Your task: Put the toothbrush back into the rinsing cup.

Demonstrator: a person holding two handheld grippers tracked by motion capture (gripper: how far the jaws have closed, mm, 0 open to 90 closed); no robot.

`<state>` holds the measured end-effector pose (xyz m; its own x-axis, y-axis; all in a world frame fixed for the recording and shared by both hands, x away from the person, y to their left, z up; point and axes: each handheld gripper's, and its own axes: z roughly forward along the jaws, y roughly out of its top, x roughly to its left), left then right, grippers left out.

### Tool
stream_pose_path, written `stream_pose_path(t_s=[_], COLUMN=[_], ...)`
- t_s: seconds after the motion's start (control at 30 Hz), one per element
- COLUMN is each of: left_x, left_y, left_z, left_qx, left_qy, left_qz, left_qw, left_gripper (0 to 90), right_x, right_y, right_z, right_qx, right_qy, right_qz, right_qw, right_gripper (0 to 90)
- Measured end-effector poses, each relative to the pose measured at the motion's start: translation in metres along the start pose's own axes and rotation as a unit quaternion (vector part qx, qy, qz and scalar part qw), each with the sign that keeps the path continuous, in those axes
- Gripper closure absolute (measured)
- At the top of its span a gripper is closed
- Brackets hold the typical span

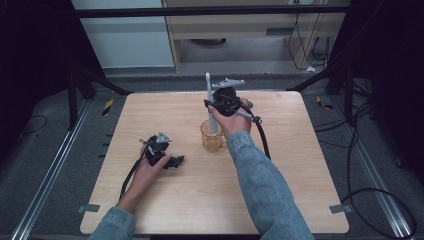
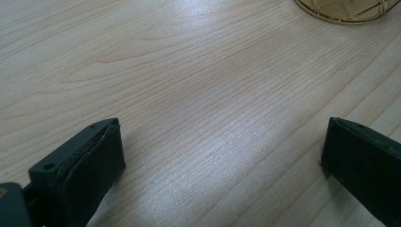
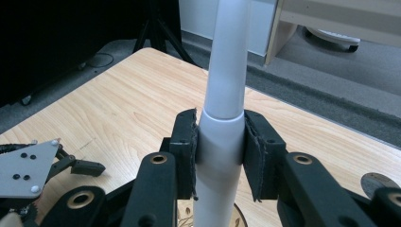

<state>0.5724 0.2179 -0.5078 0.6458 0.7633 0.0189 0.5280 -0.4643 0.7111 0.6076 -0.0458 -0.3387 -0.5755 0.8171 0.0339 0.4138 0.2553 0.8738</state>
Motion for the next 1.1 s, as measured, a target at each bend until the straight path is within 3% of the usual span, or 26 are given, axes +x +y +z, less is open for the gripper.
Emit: stream_pose_path(t_s=[1.1], left_x=[0.0], left_y=[0.0], left_z=[0.0], left_qx=[0.0], left_qy=[0.0], left_qz=[0.0], left_qw=[1.0], left_gripper=[0.0], right_x=[0.002], right_y=[-0.031], right_z=[0.022], right_qx=[0.027], right_qy=[0.004], right_qz=[0.011], right_qw=[0.9996], right_gripper=[67.6])
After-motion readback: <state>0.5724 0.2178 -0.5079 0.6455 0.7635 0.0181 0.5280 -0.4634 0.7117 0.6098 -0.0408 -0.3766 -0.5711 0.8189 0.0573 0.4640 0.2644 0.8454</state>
